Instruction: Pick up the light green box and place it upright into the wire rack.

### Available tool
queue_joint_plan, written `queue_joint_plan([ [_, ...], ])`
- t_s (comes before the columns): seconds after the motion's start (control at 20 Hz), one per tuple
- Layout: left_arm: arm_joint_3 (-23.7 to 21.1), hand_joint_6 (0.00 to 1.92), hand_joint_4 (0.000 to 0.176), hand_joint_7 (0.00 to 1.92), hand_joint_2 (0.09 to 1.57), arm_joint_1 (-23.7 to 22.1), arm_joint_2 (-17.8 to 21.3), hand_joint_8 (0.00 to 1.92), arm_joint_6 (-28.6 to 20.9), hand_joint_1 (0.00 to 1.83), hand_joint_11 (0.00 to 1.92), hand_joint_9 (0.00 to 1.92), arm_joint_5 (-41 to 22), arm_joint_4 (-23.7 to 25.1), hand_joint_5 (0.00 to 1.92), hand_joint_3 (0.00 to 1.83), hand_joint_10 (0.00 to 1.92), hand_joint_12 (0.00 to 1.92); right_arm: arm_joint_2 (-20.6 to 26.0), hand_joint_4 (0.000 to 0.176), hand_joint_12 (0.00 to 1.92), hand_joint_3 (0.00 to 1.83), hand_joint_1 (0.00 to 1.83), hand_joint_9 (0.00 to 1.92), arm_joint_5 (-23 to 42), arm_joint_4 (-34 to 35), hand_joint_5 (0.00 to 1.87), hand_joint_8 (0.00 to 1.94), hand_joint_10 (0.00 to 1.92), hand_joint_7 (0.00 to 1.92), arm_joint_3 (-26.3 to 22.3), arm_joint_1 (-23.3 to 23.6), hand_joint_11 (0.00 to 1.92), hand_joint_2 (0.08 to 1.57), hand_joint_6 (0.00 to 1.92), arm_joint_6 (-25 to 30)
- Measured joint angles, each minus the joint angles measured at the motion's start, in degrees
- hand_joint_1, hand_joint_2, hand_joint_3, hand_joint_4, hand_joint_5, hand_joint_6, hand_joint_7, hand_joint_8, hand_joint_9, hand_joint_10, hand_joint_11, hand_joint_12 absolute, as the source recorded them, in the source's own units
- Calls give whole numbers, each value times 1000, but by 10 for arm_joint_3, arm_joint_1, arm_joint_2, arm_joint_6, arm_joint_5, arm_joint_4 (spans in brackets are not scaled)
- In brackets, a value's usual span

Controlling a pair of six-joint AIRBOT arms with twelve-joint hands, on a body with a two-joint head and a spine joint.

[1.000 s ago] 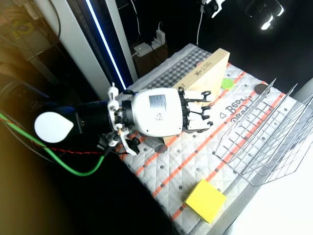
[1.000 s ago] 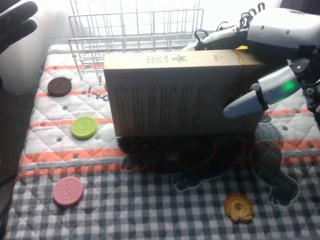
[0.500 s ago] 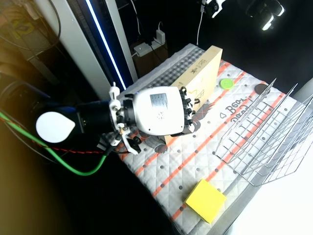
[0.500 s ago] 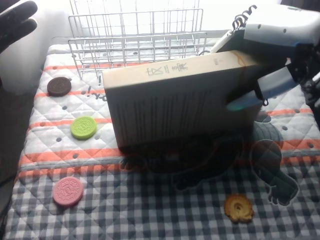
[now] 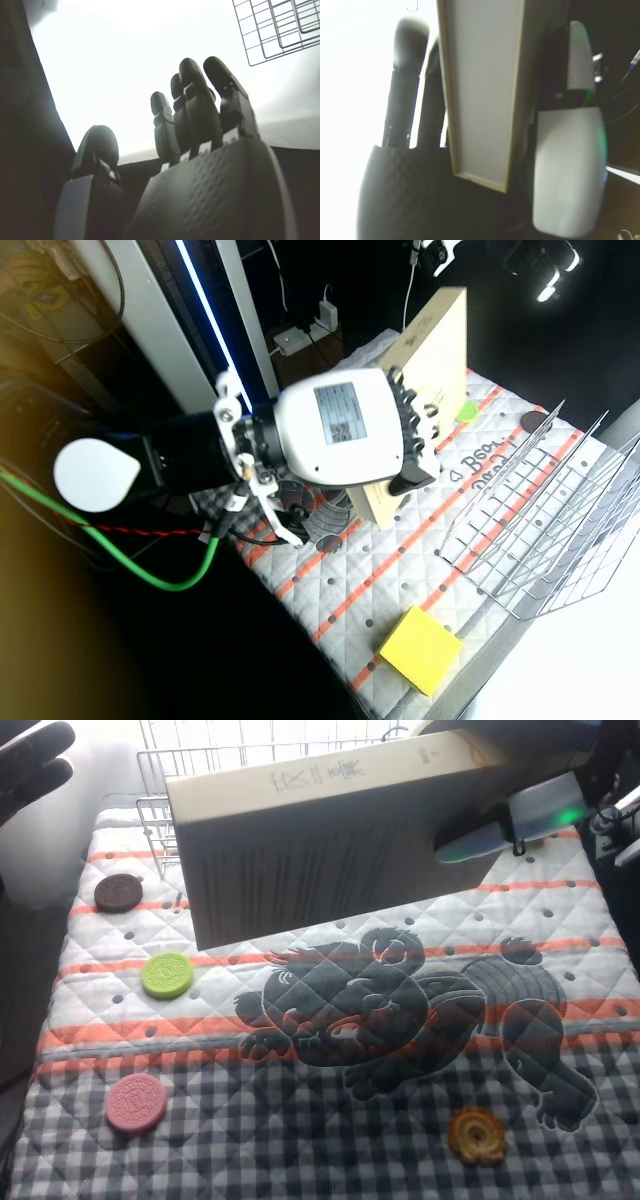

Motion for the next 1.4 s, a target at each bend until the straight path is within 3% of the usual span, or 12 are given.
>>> queue_joint_plan([
  [0.3,-2,0,93,465,1147,2,0,2,0,530,0,510,0,-3,520,0,4,924,6,0,739,0,1283,1567,6,0,940,626,6,1269,-9,61,1338,1065,903,-32],
  [0.35,-2,2,80,473,1146,2,0,3,0,537,0,515,0,-4,530,0,4,957,6,0,833,1,1280,1543,5,-1,920,656,3,1252,-9,67,1281,1073,934,-32],
  [0.5,-2,2,87,459,1147,2,0,3,0,535,0,501,0,-4,511,0,5,911,6,0,773,0,1277,1531,-2,-2,886,677,0,1230,-6,76,1297,1085,1013,-39],
  [0.65,-3,0,96,451,1146,2,0,0,0,536,0,494,0,-4,505,0,1,889,6,0,696,0,1279,1589,-11,-5,949,720,20,1224,0,87,1364,1072,889,-39],
  [0.75,-3,2,87,441,1140,2,0,1,0,548,0,487,0,-4,514,0,3,914,5,0,673,1,1277,1583,-19,-5,928,719,14,1219,13,103,1333,1077,931,-44],
  [0.8,-3,0,106,443,1133,2,0,2,0,546,0,486,0,-5,508,0,2,920,3,0,634,1,1276,1581,-26,0,886,745,10,1204,19,110,1353,1089,997,-45],
  [0.9,-3,0,126,448,1134,2,1,3,0,536,0,478,0,-5,496,0,0,922,-7,0,551,0,1280,1578,-48,3,899,700,5,1227,33,121,1401,1083,986,-47],
  [1.05,-3,0,137,432,1133,2,1,0,0,558,0,458,1,-5,486,0,0,919,-15,0,455,1,1276,1580,-59,2,866,790,1,1185,37,125,1466,1098,1022,-47],
  [1.25,-3,0,140,442,1140,2,1,1,0,519,0,472,0,-5,487,1,5,955,-37,0,572,0,1279,1595,-65,15,995,654,2,1250,53,127,1405,1057,856,-46],
  [1.4,-3,0,141,425,1139,2,1,0,0,534,0,459,0,-5,476,1,3,923,-54,0,599,1,1271,1548,-76,37,982,658,1,1236,73,118,1364,1063,896,-47],
])
